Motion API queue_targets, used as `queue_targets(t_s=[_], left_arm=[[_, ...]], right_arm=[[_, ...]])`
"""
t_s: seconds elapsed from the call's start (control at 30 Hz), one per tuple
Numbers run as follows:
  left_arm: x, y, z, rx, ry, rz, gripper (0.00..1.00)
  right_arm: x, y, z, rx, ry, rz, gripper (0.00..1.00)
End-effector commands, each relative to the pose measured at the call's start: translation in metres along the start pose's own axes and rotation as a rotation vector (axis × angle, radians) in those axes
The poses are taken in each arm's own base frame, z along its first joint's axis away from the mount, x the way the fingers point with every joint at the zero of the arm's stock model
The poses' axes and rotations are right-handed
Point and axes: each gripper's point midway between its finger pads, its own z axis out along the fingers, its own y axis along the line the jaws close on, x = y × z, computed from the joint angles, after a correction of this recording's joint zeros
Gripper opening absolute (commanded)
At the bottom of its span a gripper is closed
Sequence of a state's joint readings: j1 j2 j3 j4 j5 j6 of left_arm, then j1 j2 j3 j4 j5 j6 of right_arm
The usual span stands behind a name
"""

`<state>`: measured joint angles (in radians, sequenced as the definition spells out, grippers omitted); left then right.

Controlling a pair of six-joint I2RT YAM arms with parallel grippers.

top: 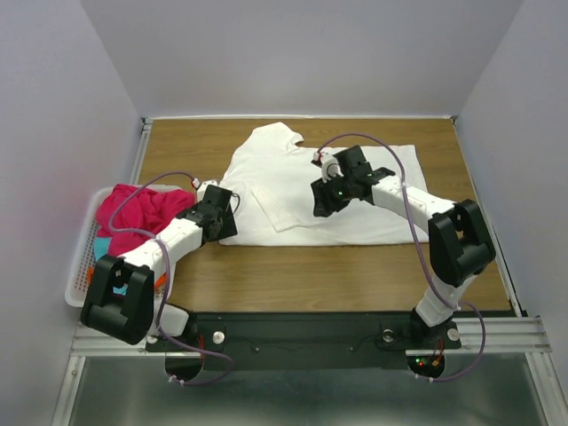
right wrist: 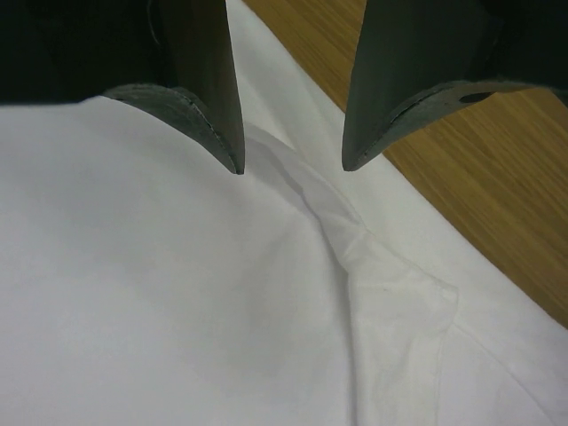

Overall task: Fold and stack the t-shirts
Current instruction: Fold the tshirt

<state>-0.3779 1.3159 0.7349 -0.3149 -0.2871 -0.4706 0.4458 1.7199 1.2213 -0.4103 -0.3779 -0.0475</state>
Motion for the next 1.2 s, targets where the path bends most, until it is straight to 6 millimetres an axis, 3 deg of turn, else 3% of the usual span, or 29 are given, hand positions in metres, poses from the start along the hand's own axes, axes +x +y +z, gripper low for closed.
queue_targets(t_s=[0.0,0.13,0.3,0.5,0.53,0.77,1.03,1.17], left_arm=[[-0.004,-0.003,0.007,-0.006,-0.012,-0.017,0.7],[0.002,-0.005,0.009,0.007,0.005,-0.025,0.65],[0.015,-0.003,0.014,0.005,0.038,-0.029,0.55],[0.026,0.001,0.02,-0.015,0.071,-0.021,0.38],[0.028,0.002,0.02,-0.018,0.076,-0.019,0.31],[0.032,0.006,0.022,-0.031,0.087,-0.017,0.15],[0.032,0.008,0.022,-0.038,0.088,-0.019,0.07],[0.031,0.008,0.022,-0.038,0.084,-0.018,0.06]], right_arm=[[-0.02,0.02,0.011,-0.074,-0.023,-0.122,0.53],[-0.004,0.031,0.023,-0.118,0.04,-0.147,0.51],[0.014,0.025,0.034,-0.095,0.1,-0.161,0.48],[0.02,0.013,0.041,-0.049,0.123,-0.182,0.42],[0.021,0.011,0.043,-0.046,0.129,-0.182,0.41],[0.021,0.017,0.04,-0.074,0.127,-0.181,0.38],[0.026,0.025,0.038,-0.106,0.142,-0.178,0.35],[0.03,0.025,0.042,-0.116,0.155,-0.171,0.23]])
